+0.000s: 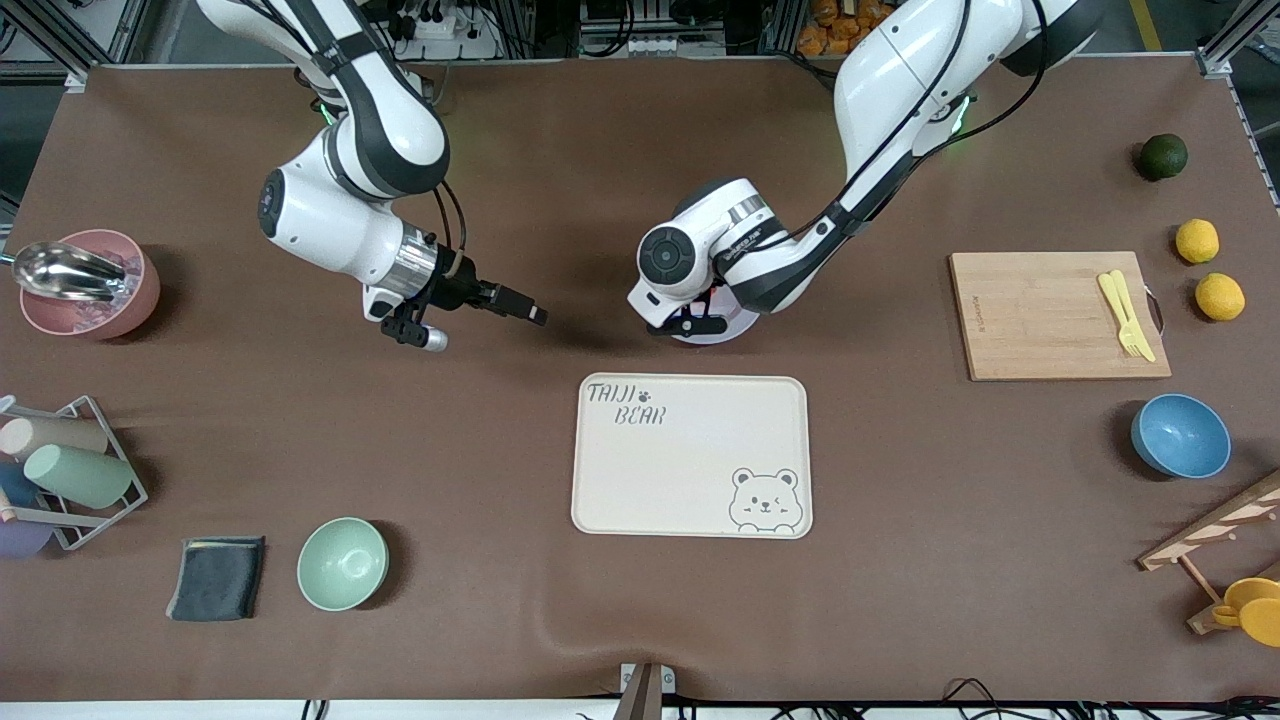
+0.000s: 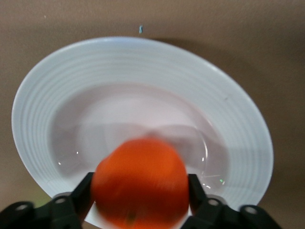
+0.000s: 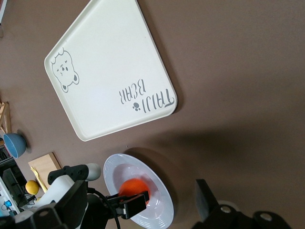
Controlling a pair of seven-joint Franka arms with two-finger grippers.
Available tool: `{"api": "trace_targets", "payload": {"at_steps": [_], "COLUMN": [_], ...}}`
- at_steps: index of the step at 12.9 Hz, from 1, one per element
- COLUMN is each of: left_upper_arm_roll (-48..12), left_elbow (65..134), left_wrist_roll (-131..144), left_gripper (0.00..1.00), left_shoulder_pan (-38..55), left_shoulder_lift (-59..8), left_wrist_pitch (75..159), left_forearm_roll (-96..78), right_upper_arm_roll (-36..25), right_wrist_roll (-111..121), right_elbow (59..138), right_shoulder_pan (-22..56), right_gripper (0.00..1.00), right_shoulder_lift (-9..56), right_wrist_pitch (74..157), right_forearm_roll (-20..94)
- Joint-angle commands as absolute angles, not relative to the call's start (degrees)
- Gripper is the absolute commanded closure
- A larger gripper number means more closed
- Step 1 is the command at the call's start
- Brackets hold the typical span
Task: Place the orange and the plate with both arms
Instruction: 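Carry the orange over the white plate with the left gripper, then lower the orange onto the plate and open the left gripper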
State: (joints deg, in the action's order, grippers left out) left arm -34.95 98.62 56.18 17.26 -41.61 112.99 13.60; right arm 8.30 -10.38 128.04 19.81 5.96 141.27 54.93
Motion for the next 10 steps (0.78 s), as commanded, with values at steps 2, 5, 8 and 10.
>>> {"api": "trace_targets", "payload": {"at_steps": [2, 5, 8, 10], "left_upper_arm_roll": [-34.80, -34.80, -34.89, -34.89], "left_elbow": [97.65, 95.63, 95.62, 95.62], "left_wrist_roll": [58.45, 58.19, 56.61, 52.40], "left_gripper": [0.00, 0.00, 0.00, 0.00], "left_shoulder_pan": [16.96, 14.16, 8.90, 5.73], "left_shoulder_lift": [-37.46, -32.36, -26.21, -23.30], "left_wrist_pitch": [112.85, 111.36, 109.43, 108.55], "left_forearm_roll": [15.12, 15.21, 15.29, 15.29], "right_upper_arm_roll": [7.82, 7.91, 7.91, 7.82], "right_wrist_roll": [-8.88, -8.88, -2.50, 14.75], "right_elbow": [129.02, 129.20, 130.52, 130.52], "right_shoulder_pan": [21.09, 21.18, 22.23, 24.69], "right_gripper": [0.00, 0.00, 0.00, 0.00], "right_shoulder_lift": [5.45, 5.54, 5.89, 9.47], "right_wrist_pitch": [142.56, 143.26, 146.16, 149.21], "right_forearm_roll": [56.51, 56.51, 62.87, 82.60]}}
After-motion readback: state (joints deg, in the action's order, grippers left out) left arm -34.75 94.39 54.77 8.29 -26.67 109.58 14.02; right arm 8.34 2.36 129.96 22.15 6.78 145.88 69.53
